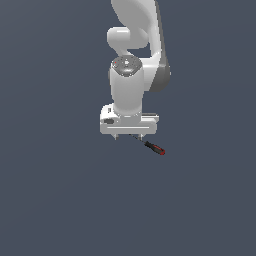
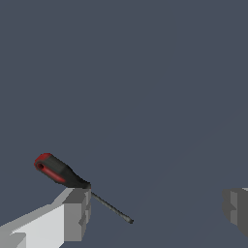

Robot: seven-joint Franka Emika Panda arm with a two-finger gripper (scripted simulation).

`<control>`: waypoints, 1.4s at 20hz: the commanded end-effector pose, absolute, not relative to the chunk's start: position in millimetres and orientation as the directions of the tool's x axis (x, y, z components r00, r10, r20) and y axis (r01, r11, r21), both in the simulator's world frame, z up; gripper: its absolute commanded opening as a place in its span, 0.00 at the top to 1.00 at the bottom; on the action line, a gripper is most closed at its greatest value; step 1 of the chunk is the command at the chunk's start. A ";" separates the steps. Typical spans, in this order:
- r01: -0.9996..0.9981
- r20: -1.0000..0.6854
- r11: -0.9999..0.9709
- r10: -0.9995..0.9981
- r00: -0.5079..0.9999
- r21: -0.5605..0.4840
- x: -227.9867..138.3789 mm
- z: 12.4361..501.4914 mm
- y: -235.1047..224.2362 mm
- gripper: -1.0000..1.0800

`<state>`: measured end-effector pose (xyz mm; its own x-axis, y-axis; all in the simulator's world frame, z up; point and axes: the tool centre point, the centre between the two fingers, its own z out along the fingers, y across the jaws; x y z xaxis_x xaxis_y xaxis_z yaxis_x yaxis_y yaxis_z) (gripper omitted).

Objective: Pick up the object and move it to a goal position.

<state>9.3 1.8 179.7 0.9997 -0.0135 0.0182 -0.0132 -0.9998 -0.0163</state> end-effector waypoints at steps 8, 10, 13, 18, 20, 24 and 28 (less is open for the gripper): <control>-0.044 0.017 -0.999 -0.044 0.999 0.009 11.0 175.9 -22.3 0.04; -0.056 0.017 -0.998 -0.056 0.998 0.014 11.5 175.7 -28.0 0.04; -0.059 0.017 -0.998 -0.059 0.998 0.014 11.6 176.1 -28.6 0.04; -0.027 0.016 -1.000 -0.026 1.000 0.014 10.1 172.3 -23.8 0.04; -0.001 0.015 -1.000 -0.001 1.000 0.016 8.9 169.0 -21.1 0.04; 0.073 0.011 -0.997 0.074 0.997 0.019 5.1 159.7 -12.3 0.04; 0.178 0.007 -0.984 0.178 0.984 0.021 -0.7 147.0 0.1 0.04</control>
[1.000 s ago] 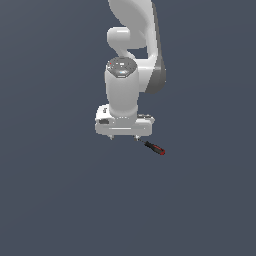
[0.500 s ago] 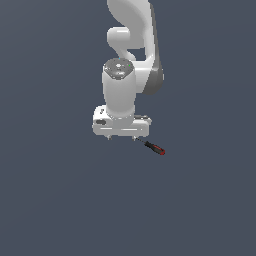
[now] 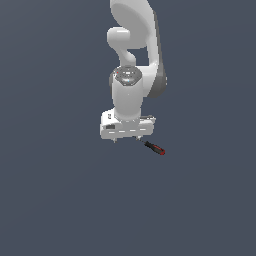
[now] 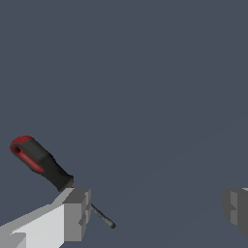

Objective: Pick up the object and move it to a goal position.

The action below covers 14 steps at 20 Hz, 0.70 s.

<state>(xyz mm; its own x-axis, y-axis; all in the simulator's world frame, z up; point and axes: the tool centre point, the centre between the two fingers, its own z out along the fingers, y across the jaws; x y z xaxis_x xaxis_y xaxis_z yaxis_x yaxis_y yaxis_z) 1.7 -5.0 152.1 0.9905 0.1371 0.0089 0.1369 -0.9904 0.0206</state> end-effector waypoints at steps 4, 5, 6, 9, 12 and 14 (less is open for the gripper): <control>0.310 0.001 -0.951 0.310 0.951 0.022 -9.1 131.2 16.3 0.04; 0.345 0.000 -0.938 0.345 0.938 0.022 -11.6 126.9 20.8 0.04; 0.380 -0.001 -0.925 0.380 0.925 0.022 -14.1 122.7 25.3 0.04; 0.482 -0.004 -0.876 0.482 0.876 0.020 -22.1 110.4 39.0 0.04; 0.579 -0.006 -0.816 0.579 0.816 0.016 -30.8 98.5 52.8 0.04; 0.634 -0.006 -0.773 0.634 0.773 0.013 -36.6 91.4 61.4 0.04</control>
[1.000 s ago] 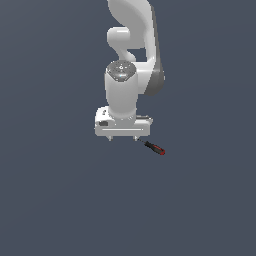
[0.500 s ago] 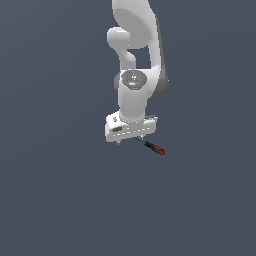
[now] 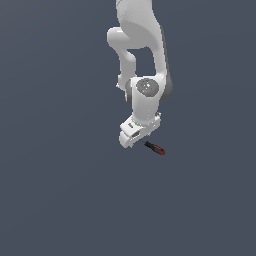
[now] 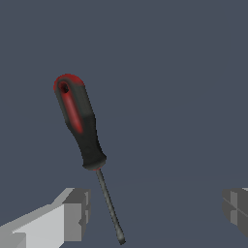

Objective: Pick up the object and move it to a goal position.

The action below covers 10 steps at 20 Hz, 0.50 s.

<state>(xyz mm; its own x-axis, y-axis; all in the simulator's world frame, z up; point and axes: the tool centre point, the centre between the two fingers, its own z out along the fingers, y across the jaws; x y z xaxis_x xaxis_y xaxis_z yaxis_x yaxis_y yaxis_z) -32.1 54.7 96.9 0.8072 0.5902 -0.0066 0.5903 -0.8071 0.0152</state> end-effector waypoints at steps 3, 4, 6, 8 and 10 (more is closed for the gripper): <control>0.702 -0.006 -0.712 0.702 0.712 0.009 -44.3 82.5 72.5 0.04; 0.721 -0.005 -0.693 0.721 0.693 0.008 -46.6 80.0 75.7 0.04; 0.753 -0.004 -0.658 0.753 0.658 0.006 -50.9 75.6 81.5 0.04; 0.778 -0.003 -0.628 0.778 0.628 0.004 -54.5 72.0 86.3 0.04; 0.797 -0.002 -0.603 0.797 0.603 0.002 -57.4 69.1 90.1 0.04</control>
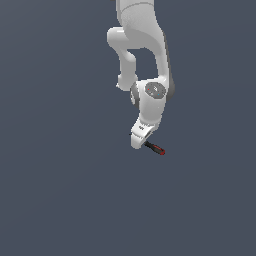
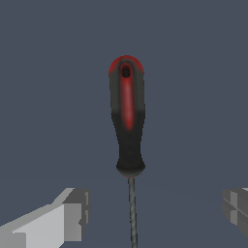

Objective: Pick up the object and move it to a goal position.

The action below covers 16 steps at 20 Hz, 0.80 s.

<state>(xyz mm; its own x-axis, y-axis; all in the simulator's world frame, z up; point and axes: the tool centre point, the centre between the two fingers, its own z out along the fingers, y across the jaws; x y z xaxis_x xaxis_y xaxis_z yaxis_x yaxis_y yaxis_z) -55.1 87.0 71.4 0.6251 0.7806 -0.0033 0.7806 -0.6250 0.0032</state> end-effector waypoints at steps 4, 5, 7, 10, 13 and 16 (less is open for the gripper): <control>0.821 0.000 -0.572 0.821 0.572 0.000 -61.2 65.6 95.0 0.04; 0.823 0.000 -0.568 0.823 0.568 0.000 -61.7 65.2 95.5 0.04; 0.826 0.000 -0.564 0.826 0.564 0.000 -62.1 64.8 96.0 0.04; 0.822 -0.001 -0.569 0.822 0.569 0.000 -61.7 63.9 95.4 0.04; 0.823 0.000 -0.569 0.823 0.569 0.000 -62.0 57.0 95.4 0.04; 0.824 0.000 -0.567 0.824 0.567 0.000 -62.6 44.3 95.8 0.04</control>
<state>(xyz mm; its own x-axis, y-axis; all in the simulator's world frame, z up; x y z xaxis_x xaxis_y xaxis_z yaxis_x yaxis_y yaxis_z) -61.9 95.7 50.9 0.5675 0.8234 0.0002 0.8234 -0.5675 0.0007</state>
